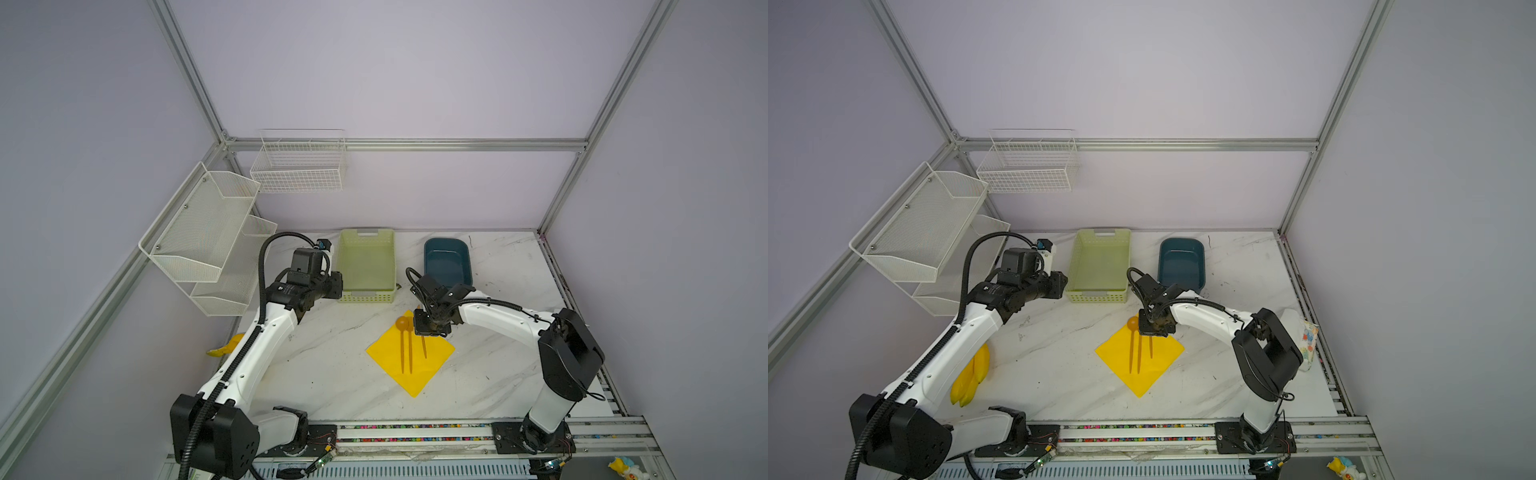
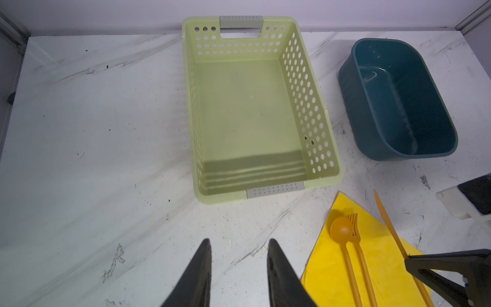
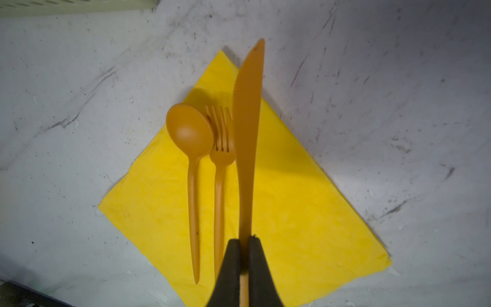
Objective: Place the utensils on the paper napkin and roll it up
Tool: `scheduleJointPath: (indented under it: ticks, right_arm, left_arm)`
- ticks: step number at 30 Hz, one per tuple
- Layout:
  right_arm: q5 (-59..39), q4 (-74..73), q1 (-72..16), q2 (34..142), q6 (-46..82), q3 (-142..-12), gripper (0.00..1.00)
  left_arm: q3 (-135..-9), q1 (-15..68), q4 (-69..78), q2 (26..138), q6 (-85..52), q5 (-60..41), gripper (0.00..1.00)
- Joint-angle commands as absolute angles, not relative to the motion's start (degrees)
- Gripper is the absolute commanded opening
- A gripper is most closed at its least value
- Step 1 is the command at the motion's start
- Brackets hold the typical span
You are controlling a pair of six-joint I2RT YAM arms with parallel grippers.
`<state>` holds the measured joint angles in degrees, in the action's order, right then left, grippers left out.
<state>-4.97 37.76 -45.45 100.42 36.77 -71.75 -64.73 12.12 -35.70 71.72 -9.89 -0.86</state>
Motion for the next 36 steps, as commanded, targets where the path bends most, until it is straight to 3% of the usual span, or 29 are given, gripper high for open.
scheduleJointPath:
  ticks: [1,36]
  right_arm:
    - [-4.77,36.65,-46.38,101.96,37.99,-71.02,0.0]
    - [-4.17,34.64,-47.37,106.87,39.36,-69.05,0.01]
  left_arm:
    - [-63.61,12.04,-35.11,70.36,-9.68,-1.54,0.35]
    - [-63.62,12.04,-35.04,70.22,-9.76,-1.96,0.35]
